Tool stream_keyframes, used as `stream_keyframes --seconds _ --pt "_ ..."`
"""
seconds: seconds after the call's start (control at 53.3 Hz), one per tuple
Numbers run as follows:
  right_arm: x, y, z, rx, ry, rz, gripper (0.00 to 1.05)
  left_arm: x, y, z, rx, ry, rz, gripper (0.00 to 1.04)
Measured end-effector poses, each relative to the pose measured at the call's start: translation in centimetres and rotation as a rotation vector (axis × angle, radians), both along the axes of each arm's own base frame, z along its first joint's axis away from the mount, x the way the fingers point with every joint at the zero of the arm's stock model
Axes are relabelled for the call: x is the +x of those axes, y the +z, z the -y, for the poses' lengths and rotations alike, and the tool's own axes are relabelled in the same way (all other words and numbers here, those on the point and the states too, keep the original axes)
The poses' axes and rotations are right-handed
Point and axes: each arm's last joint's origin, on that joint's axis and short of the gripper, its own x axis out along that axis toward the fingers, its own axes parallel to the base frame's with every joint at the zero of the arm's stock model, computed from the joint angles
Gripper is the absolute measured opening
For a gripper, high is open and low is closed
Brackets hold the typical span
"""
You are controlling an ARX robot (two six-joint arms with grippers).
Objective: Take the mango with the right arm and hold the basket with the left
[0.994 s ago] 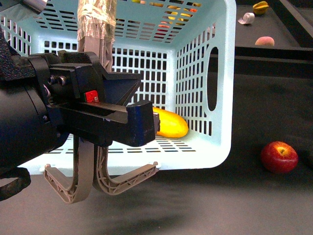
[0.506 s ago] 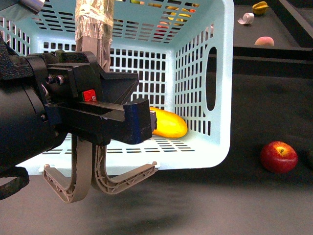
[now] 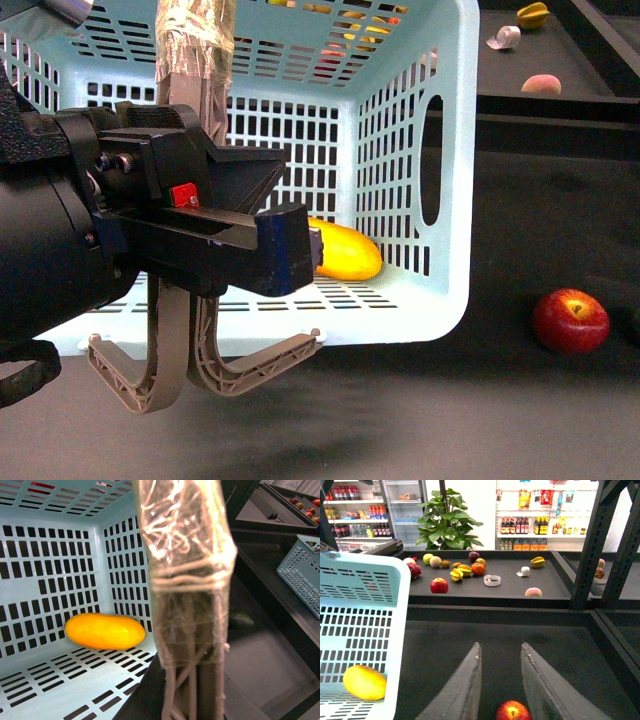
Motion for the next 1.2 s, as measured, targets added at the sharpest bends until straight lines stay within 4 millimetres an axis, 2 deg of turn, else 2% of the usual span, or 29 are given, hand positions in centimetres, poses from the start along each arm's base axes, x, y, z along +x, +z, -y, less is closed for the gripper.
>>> stream_keyframes --seconds 0.131,0.356,0.431,0.506,0.563,0.732,0.975,1.2 --pt "0.0 0.0 0.0 0.000 0.000 0.000 0.51 0.0 0.0 0.0 0.000 0.000 0.000 0.08" --pt "0.0 0.0 0.0 0.000 0.000 0.000 0.87 0.0 0.0 0.0 0.001 0.001 0.001 0.08" --pt "0.0 0.0 0.0 0.000 0.000 0.000 0.98 0.3 -0.3 0.0 0.004 0.102 0.073 0.08" --pt "0.0 0.0 0.0 -0.001 0.002 0.001 0.97 1.0 -0.5 -0.1 0.000 0.202 0.102 0.08" --pt "0.0 0.0 0.0 0.000 0.000 0.001 0.97 2.5 0.2 -0.5 -0.032 0.304 0.103 0.08" --pt "0.0 0.0 0.0 0.000 0.000 0.001 0.97 5.9 1.1 -2.2 -0.295 0.540 0.014 0.08" --pt "0.0 0.0 0.0 0.000 0.000 0.001 0.97 9.5 -0.9 -5.1 -0.591 0.807 -0.183 0.08" --pt "0.0 0.0 0.0 0.000 0.000 0.001 0.97 11.7 -2.1 -6.7 -0.807 0.943 -0.260 0.08"
